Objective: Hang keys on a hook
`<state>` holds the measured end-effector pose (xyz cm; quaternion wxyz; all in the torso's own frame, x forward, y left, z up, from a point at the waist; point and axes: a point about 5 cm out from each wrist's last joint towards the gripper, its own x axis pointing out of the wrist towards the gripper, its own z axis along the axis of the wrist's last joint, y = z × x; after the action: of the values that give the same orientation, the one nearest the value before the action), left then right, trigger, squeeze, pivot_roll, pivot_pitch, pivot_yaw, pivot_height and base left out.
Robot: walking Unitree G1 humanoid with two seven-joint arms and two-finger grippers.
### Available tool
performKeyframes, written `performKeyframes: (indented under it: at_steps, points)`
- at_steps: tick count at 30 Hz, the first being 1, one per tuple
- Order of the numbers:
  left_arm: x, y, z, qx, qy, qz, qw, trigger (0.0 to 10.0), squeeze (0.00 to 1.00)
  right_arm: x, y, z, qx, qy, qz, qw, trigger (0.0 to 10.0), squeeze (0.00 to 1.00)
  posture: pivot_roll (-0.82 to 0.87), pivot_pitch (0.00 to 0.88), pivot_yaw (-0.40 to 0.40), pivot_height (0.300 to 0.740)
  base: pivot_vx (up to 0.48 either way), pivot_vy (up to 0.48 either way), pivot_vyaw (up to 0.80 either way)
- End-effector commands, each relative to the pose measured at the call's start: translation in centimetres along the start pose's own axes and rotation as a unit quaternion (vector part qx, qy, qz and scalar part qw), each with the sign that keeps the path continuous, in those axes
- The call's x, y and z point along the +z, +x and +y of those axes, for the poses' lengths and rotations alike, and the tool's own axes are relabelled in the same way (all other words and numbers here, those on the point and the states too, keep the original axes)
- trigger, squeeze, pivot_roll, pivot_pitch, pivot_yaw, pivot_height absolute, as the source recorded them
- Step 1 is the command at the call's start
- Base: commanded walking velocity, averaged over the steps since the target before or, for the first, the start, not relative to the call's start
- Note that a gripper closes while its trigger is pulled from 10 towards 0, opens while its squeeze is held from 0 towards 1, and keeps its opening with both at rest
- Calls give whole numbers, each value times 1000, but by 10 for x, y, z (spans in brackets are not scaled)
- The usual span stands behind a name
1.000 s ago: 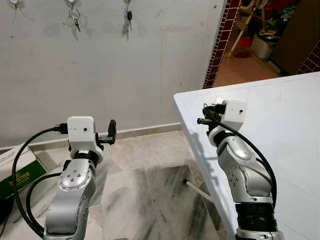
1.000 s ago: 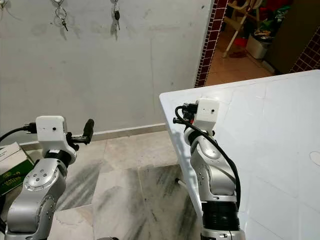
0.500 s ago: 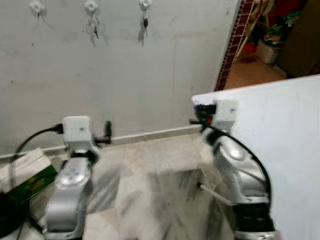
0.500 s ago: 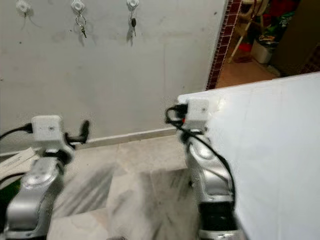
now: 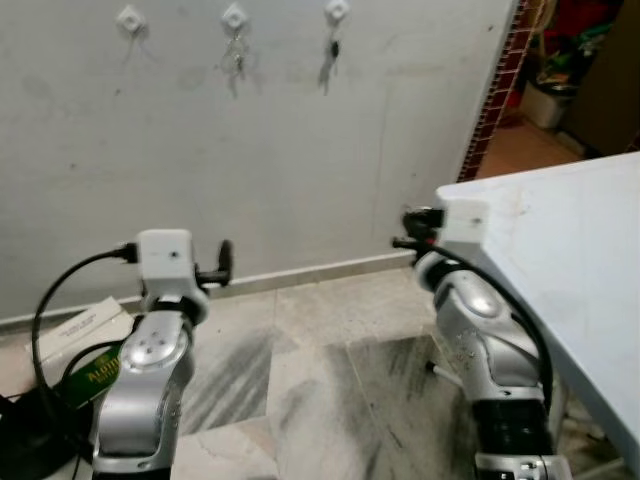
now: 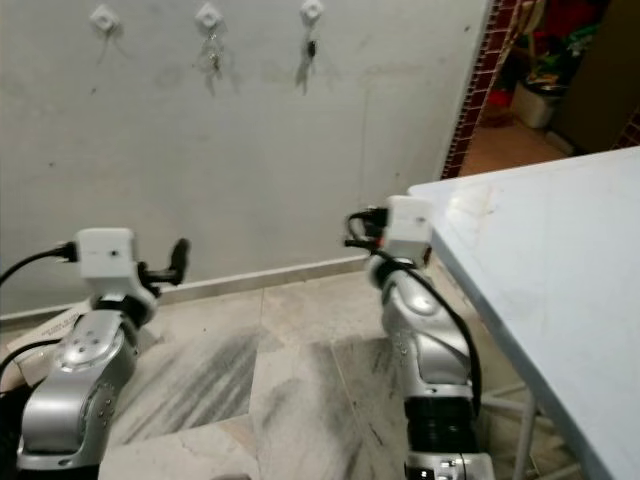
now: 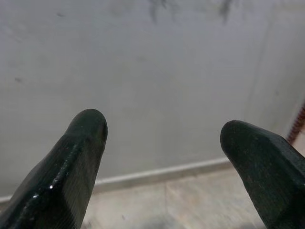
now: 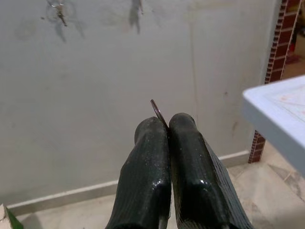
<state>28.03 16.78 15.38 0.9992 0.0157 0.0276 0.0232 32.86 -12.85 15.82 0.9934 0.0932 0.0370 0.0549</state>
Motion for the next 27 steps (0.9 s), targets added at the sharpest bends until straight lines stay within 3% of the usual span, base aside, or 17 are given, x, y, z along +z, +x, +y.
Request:
performKeyframes:
  at_steps: [1, 5, 7, 9, 13, 19, 27]
  points:
    - [0, 2, 12, 19, 16, -3, 1000, 10000, 0, 5, 2, 15, 32, 6, -9, 999, 10000, 0, 135, 29, -5, 740, 0, 0, 0]
    - [-2, 6, 15, 21, 9, -3, 1000, 10000, 0, 7, 4, 14, 34, -4, -13, 999, 10000, 0, 132, 29, -10, 740, 0, 0, 0]
    - [-4, 7, 15, 15, -13, 4, 1000, 10000, 0, 8, 5, 14, 34, -6, -14, 999, 10000, 0, 132, 29, -10, 740, 0, 0, 503]
    - [-12, 11, 21, 29, -59, 15, 998, 10000, 0, 8, 6, 15, 35, -14, -13, 999, 10000, 0, 129, 28, -12, 740, 0, 0, 800]
    - [-12, 16, 26, 24, -84, 13, 996, 10000, 0, 9, 7, 16, 35, -13, -14, 999, 10000, 0, 122, 29, -13, 740, 0, 0, 800]
    - [-7, 17, 22, 9, -76, -1, 997, 10000, 0, 8, 7, 14, 33, -15, -13, 999, 10000, 0, 120, 32, -14, 740, 0, 0, 800]
    - [-7, 11, 8, -23, -102, -3, 995, 10000, 0, 9, 7, 13, 26, -6, -15, 1000, 10000, 0, 121, 30, -13, 740, 0, 0, 0]
